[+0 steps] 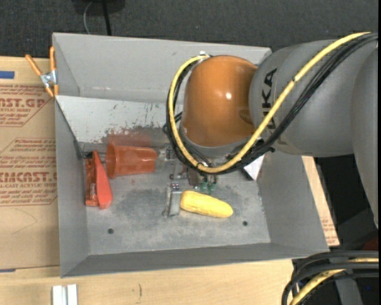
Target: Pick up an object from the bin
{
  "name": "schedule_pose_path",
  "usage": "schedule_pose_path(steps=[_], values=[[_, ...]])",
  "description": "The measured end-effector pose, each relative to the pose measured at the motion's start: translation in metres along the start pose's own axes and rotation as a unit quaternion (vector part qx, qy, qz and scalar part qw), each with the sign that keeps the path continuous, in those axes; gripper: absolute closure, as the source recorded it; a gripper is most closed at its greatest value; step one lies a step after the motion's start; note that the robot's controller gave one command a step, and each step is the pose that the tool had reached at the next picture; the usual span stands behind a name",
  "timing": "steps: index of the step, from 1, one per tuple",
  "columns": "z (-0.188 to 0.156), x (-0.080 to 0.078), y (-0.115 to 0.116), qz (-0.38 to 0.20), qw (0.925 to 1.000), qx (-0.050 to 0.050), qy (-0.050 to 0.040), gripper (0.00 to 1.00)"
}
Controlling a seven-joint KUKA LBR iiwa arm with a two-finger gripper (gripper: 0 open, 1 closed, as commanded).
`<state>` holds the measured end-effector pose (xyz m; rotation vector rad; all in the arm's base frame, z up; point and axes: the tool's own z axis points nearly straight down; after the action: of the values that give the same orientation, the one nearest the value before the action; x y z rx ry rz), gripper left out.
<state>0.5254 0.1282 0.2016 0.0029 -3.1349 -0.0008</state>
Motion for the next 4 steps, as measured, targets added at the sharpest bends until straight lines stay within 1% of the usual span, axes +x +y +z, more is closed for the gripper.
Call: schedule_pose_path(steps=[1, 2, 3, 4], values=[[-0.004, -0.002, -0.001, 0.001, 1.0, -0.001, -0.0039, 0.0], [-0.002, -0.001, -0.005, 0.002, 1.0, -0.002, -0.0055, 0.0], [0.011, 0.019, -0.042, -0.011, 0.9999, 0.0, -0.0035, 0.0], [0.019, 0.03, -0.067, -0.05, 0.9987, -0.001, -0.0032, 0.0]])
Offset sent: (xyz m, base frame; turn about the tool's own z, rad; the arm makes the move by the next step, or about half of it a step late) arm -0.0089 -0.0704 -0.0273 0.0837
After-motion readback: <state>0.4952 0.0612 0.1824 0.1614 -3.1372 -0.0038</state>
